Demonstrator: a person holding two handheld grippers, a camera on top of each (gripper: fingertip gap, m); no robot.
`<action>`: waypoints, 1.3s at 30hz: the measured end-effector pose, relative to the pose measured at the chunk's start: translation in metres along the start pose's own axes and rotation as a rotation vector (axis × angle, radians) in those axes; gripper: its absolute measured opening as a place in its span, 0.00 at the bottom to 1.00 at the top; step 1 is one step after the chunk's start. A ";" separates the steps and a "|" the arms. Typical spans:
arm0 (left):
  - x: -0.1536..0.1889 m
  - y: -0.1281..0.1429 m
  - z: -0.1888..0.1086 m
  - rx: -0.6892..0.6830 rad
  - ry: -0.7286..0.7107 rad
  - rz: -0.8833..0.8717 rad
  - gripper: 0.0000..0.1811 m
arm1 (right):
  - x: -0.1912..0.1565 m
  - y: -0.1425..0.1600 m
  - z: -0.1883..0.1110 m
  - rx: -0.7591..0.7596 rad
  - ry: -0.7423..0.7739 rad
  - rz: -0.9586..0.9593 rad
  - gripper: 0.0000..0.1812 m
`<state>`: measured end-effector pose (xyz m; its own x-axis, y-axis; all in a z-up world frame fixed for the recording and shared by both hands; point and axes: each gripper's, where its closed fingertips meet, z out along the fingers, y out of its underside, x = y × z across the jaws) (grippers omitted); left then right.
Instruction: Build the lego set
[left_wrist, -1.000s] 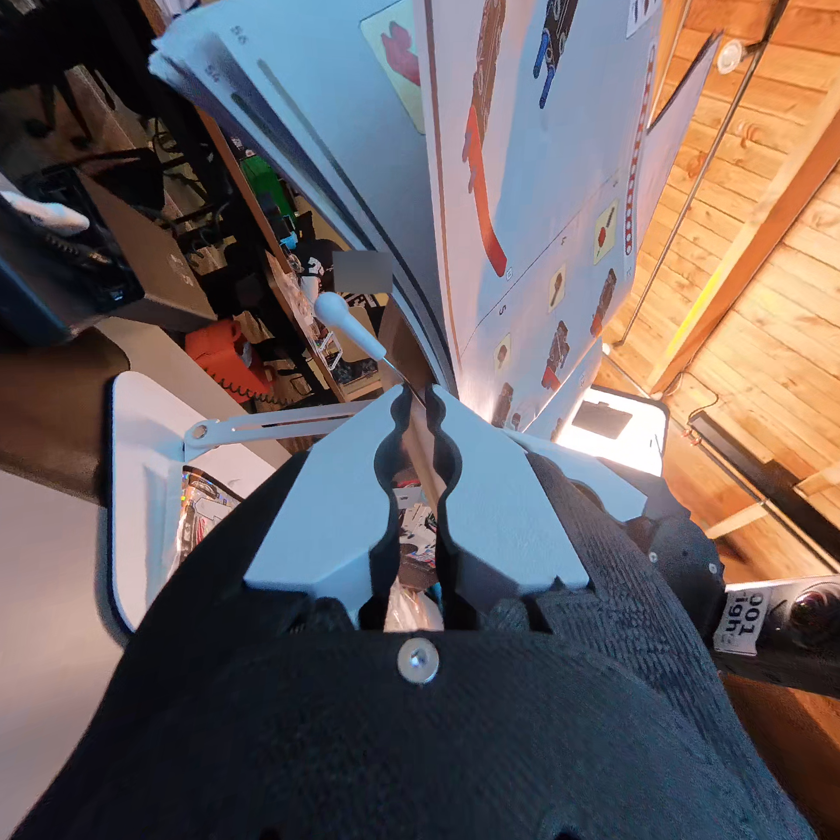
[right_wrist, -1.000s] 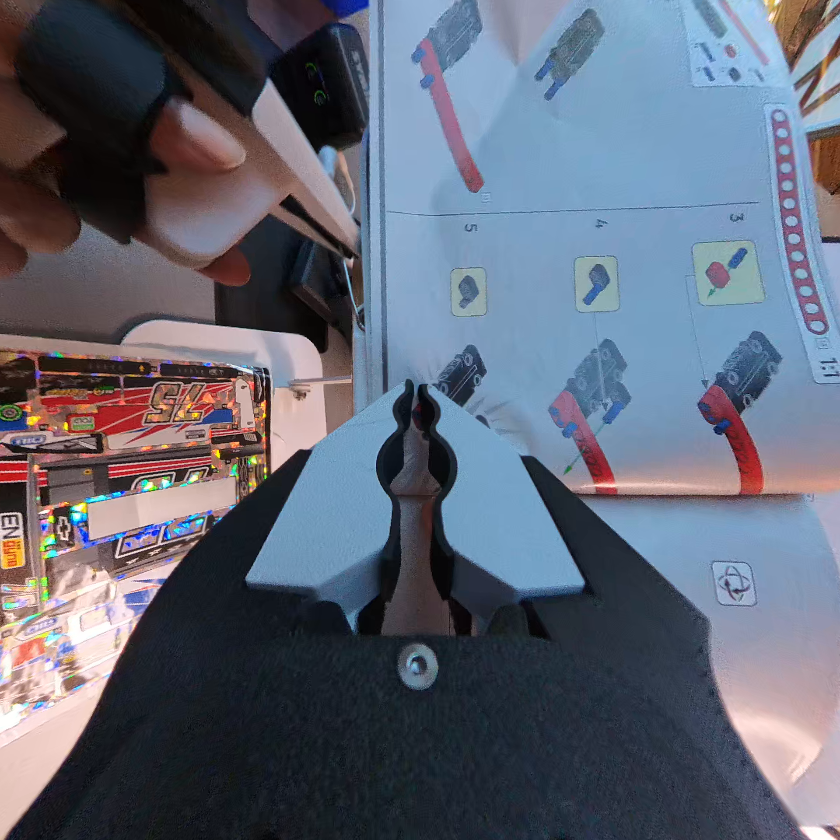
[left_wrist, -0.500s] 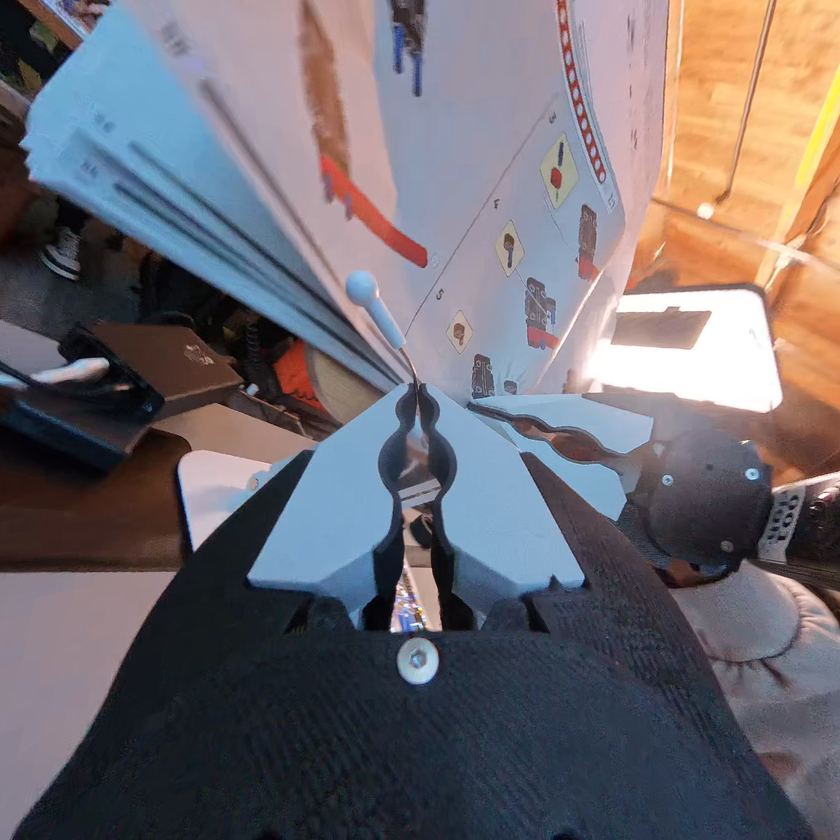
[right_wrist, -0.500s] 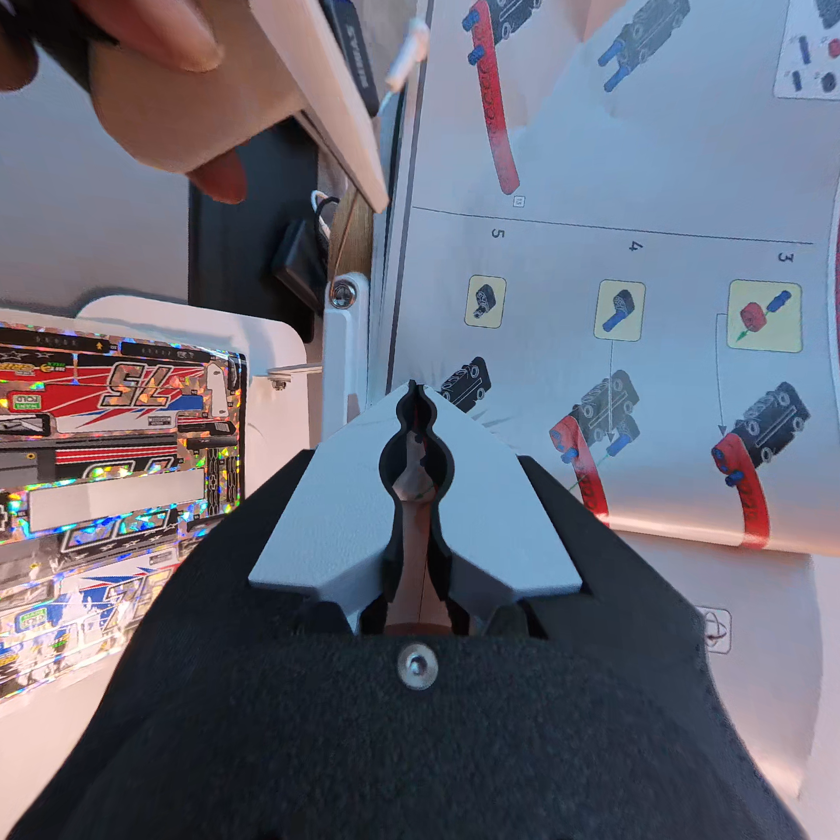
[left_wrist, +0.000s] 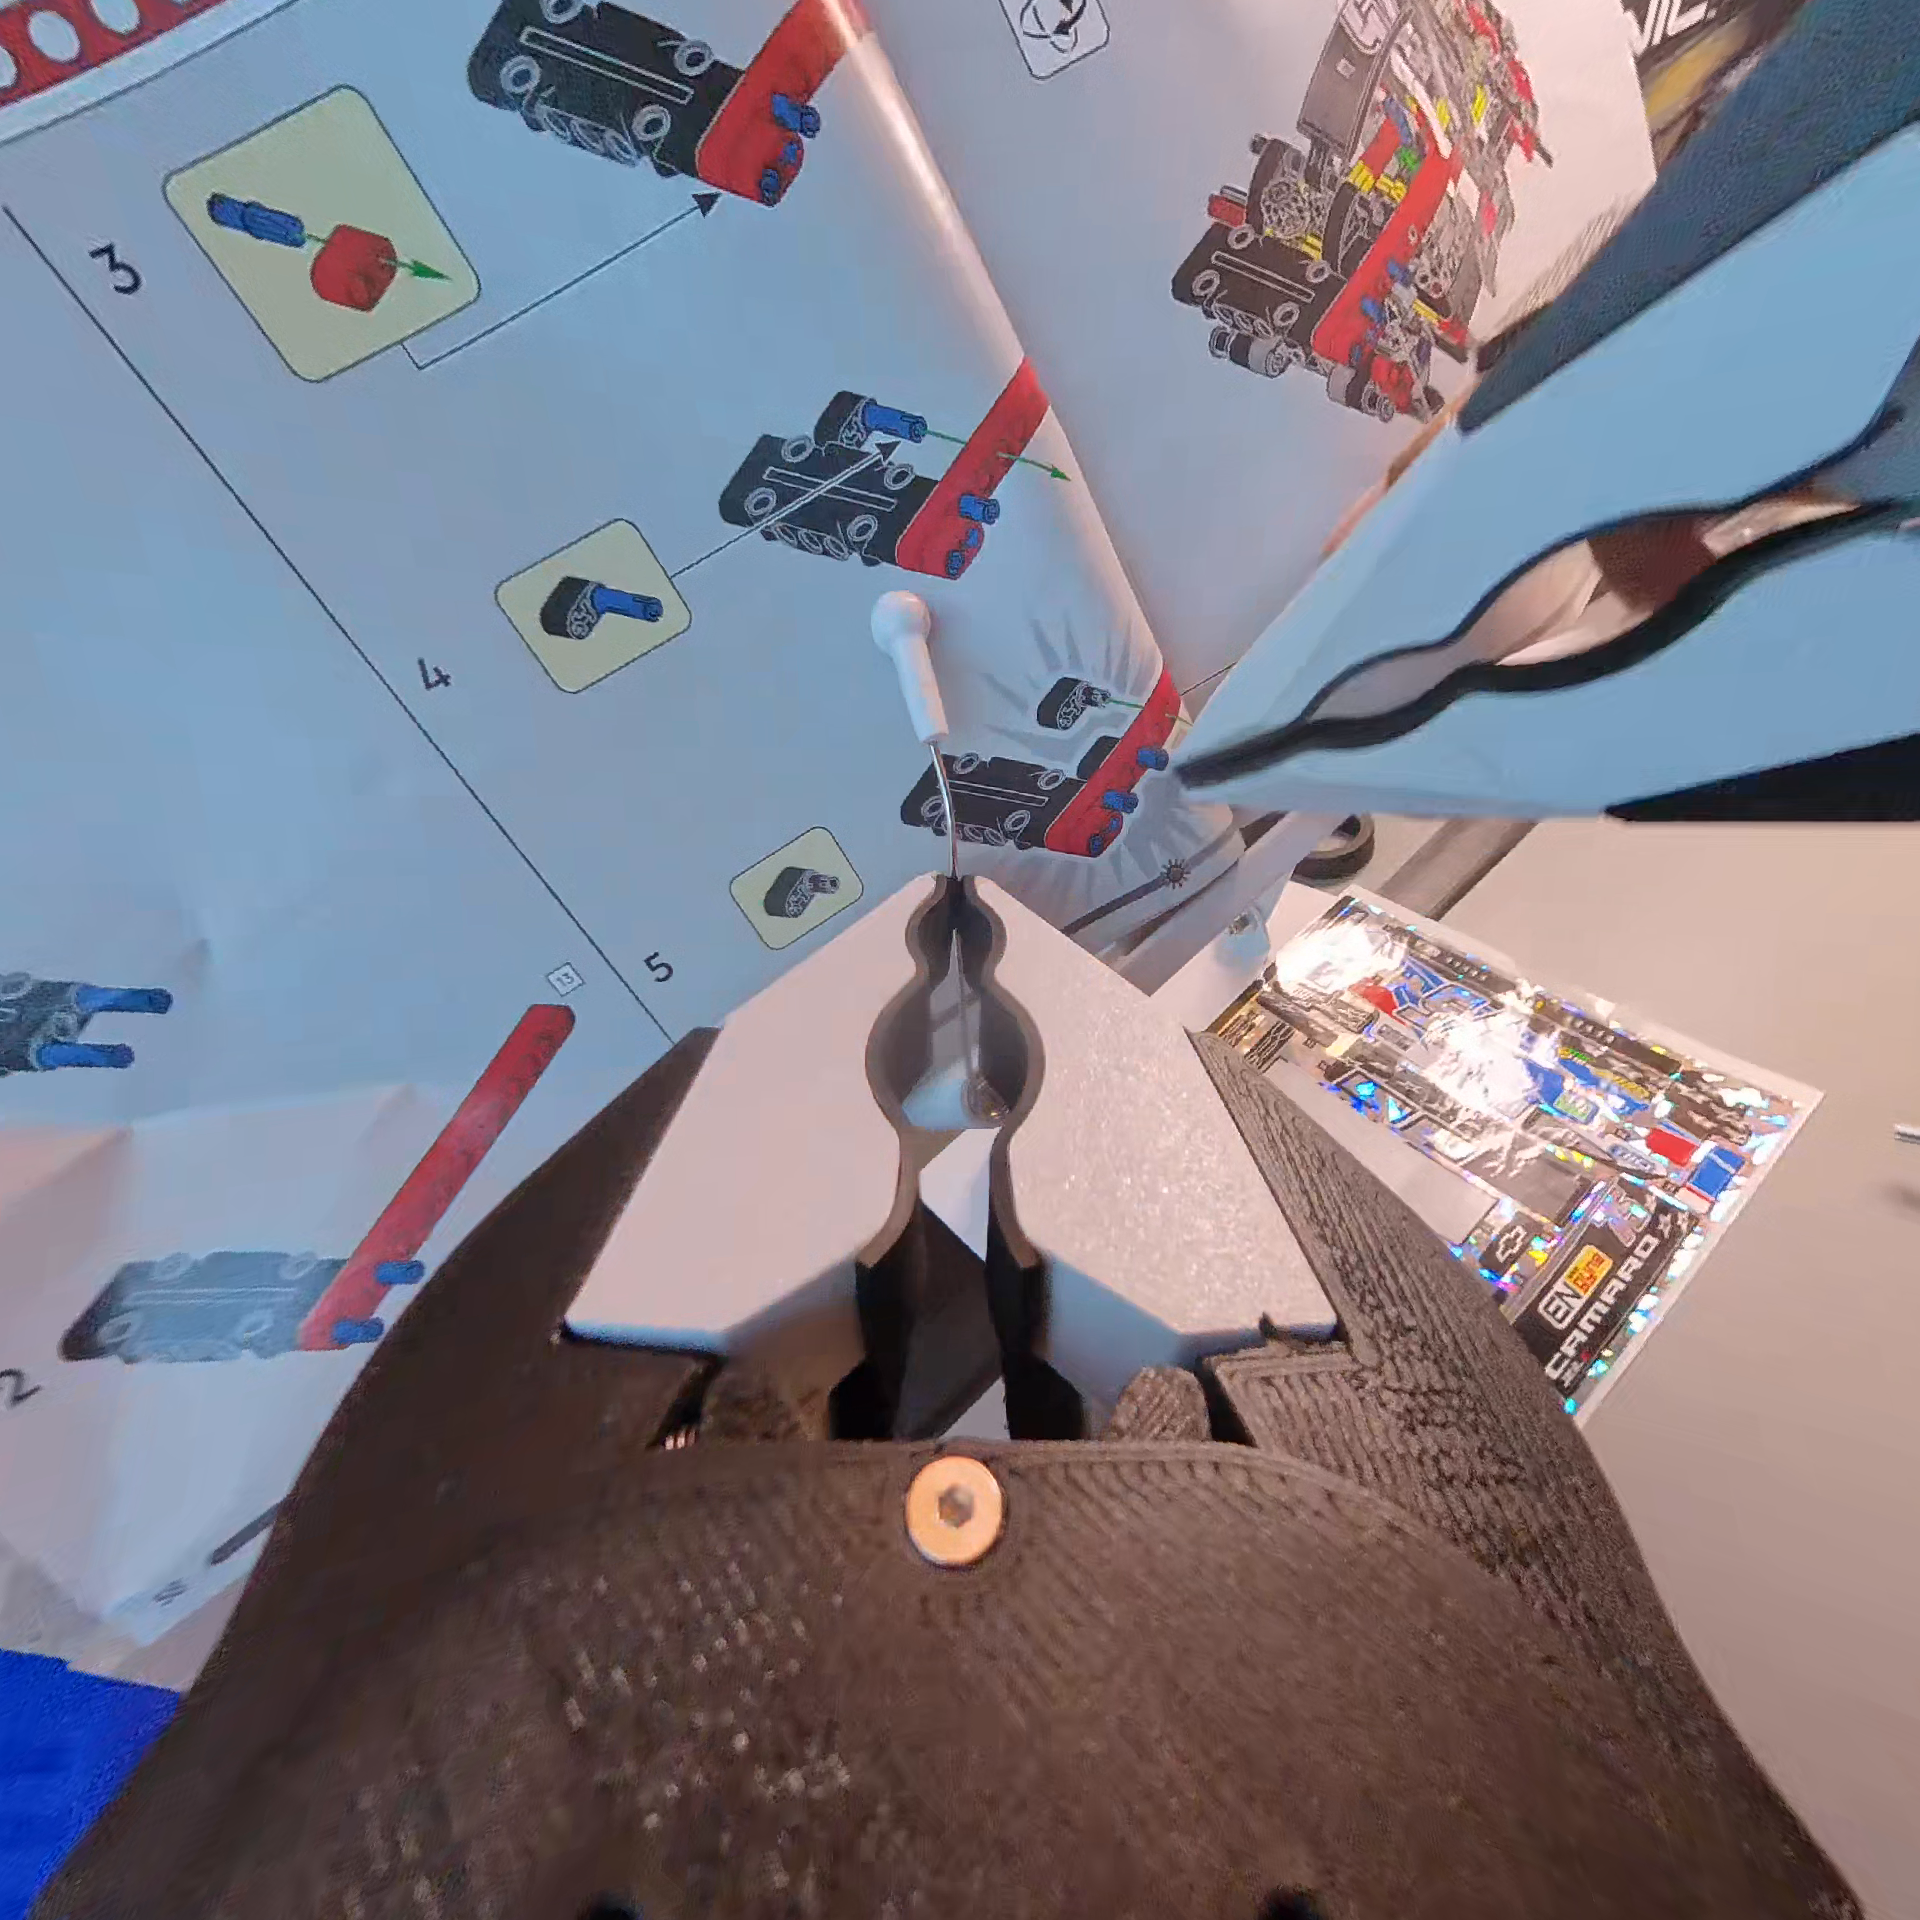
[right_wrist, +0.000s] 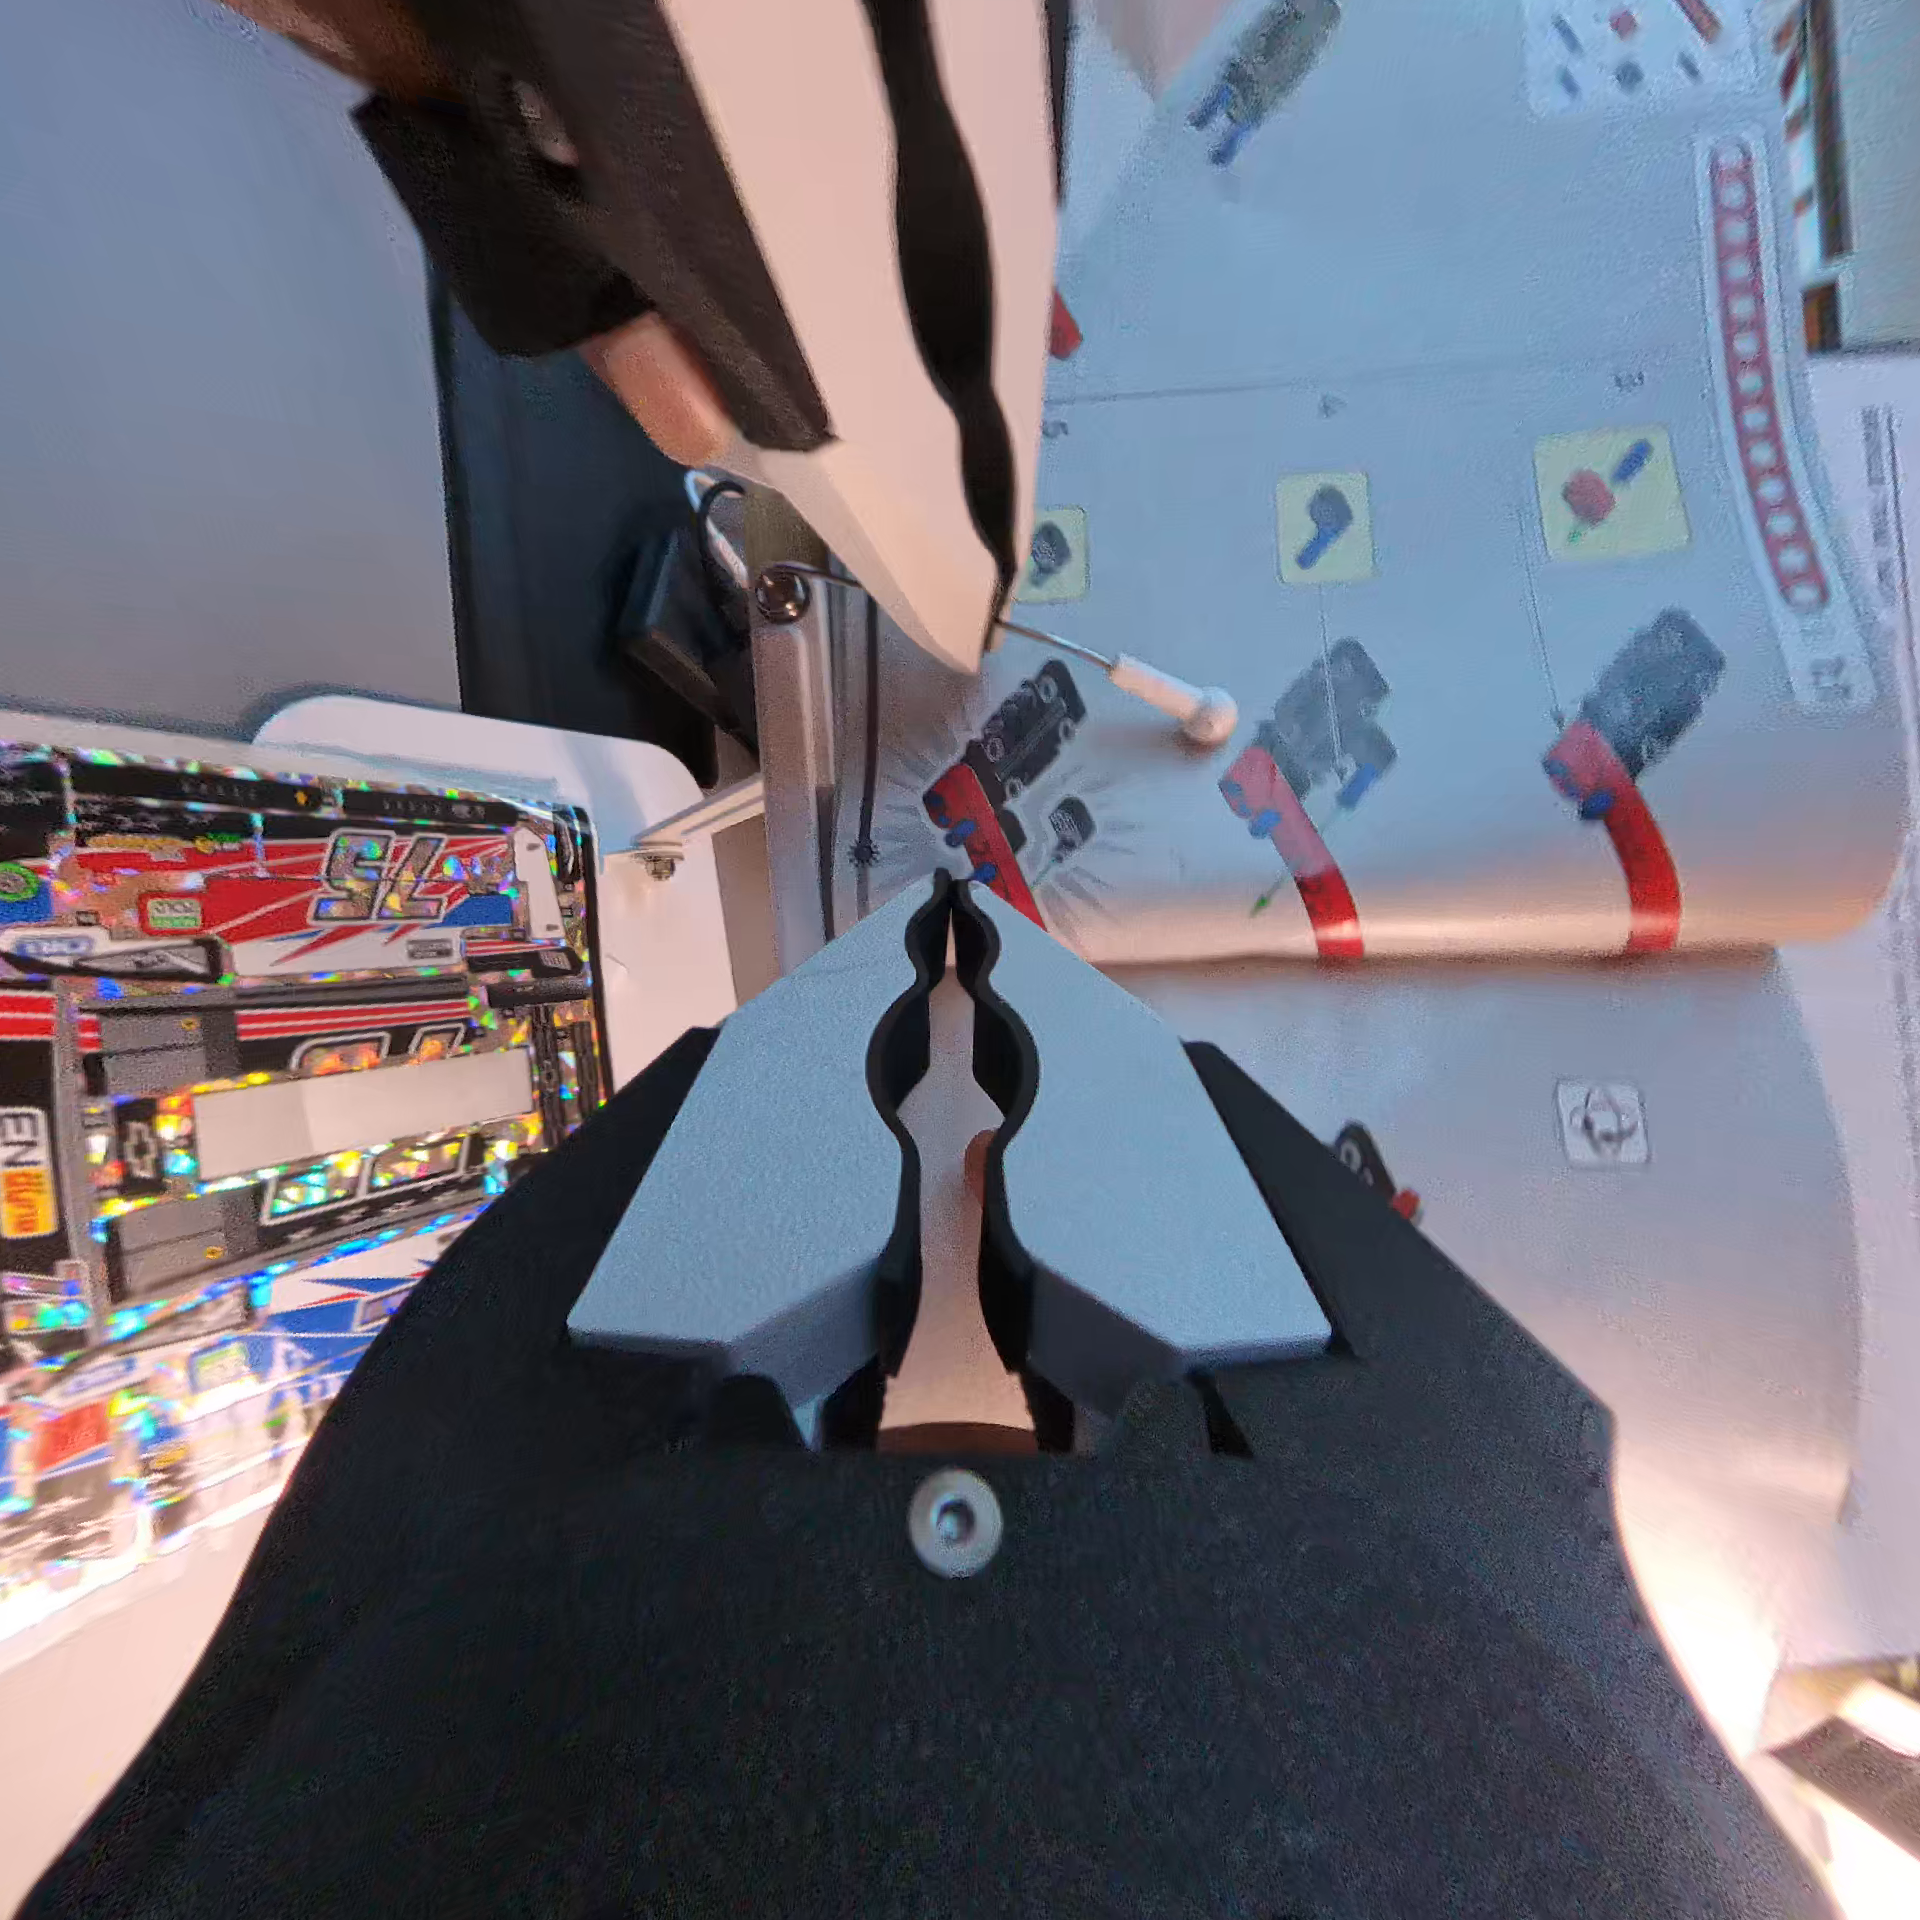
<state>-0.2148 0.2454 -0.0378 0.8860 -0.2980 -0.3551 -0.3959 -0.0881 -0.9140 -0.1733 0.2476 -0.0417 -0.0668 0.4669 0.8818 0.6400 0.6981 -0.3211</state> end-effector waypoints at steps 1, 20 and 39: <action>0.002 -0.001 0.000 -0.002 -0.007 0.040 0.00 | 0.002 0.006 -0.004 -0.005 0.007 0.067 0.00; 0.036 0.005 0.010 -0.181 0.133 0.461 0.00 | 0.008 0.021 -0.008 0.002 0.018 0.194 0.00; 0.040 -0.014 0.019 -0.130 0.020 0.336 0.02 | 0.034 0.224 -0.062 0.140 0.055 1.296 0.34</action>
<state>-0.1693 0.2529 -0.0429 0.6969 -0.3495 -0.6262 -0.6927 -0.1023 -0.7139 0.0153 0.3863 -0.0627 0.5686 0.8185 -0.0824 0.1304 -0.1886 -0.9734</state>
